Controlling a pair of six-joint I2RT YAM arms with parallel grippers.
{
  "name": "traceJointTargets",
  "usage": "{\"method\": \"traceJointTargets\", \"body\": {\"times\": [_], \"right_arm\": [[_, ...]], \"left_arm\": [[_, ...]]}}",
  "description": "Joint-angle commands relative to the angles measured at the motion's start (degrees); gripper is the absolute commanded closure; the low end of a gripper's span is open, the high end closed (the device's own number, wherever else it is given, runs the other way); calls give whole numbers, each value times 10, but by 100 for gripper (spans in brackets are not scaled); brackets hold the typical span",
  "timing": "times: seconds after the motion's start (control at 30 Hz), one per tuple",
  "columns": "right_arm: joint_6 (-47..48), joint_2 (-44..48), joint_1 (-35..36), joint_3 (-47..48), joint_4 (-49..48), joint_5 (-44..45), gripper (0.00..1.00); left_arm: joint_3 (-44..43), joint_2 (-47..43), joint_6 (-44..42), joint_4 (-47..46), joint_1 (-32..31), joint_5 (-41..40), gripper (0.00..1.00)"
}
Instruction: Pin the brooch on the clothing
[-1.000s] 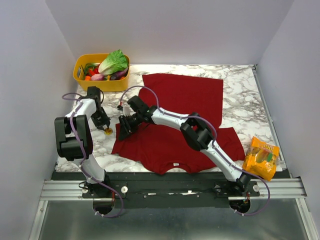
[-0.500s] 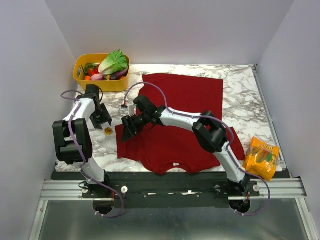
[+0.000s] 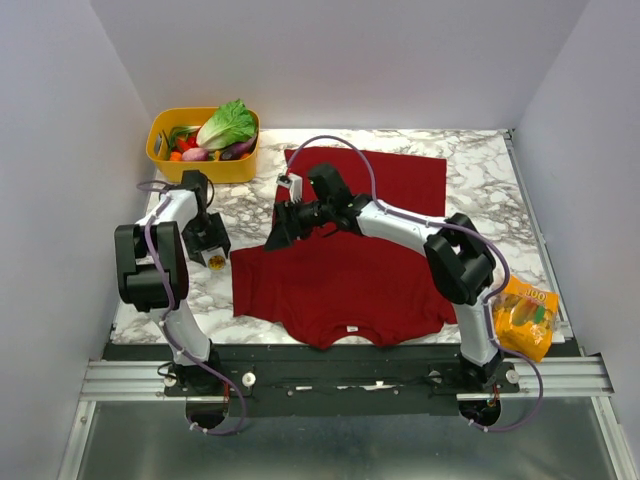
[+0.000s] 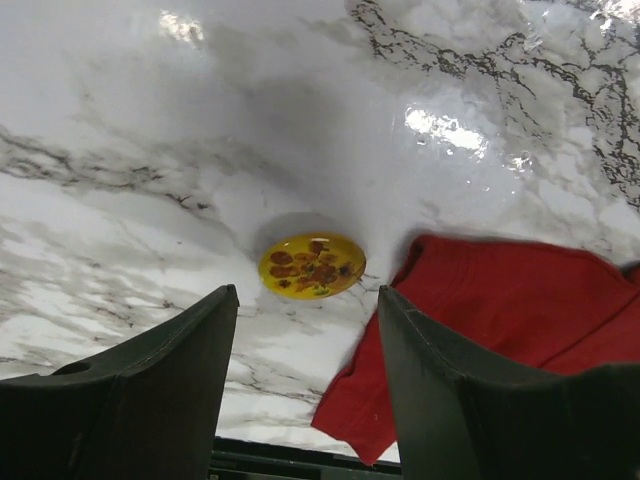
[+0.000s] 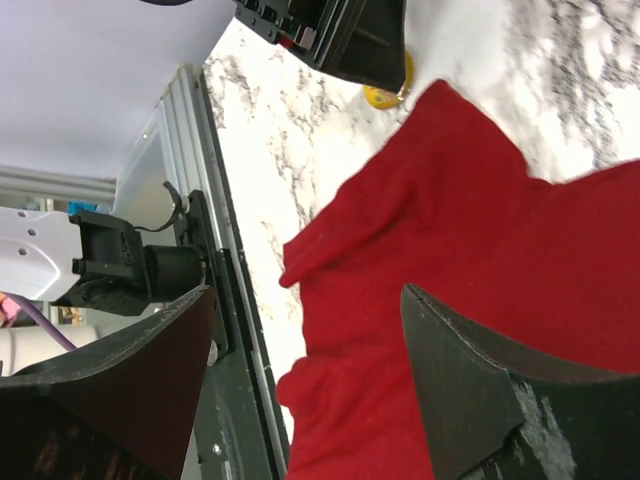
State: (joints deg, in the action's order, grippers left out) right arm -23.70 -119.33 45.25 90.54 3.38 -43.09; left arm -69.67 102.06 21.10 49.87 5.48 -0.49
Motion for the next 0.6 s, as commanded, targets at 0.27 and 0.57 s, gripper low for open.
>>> {"method": "traceJointTargets", "body": {"times": [0.27, 0.57], "right_arm": [[5, 25, -14, -24, -12, 3, 18], [3, 23, -23, -27, -13, 1, 17]], "left_arm": [[-32, 61, -17, 29, -13, -13, 34], [-35, 112, -23, 22, -13, -13, 43]]}}
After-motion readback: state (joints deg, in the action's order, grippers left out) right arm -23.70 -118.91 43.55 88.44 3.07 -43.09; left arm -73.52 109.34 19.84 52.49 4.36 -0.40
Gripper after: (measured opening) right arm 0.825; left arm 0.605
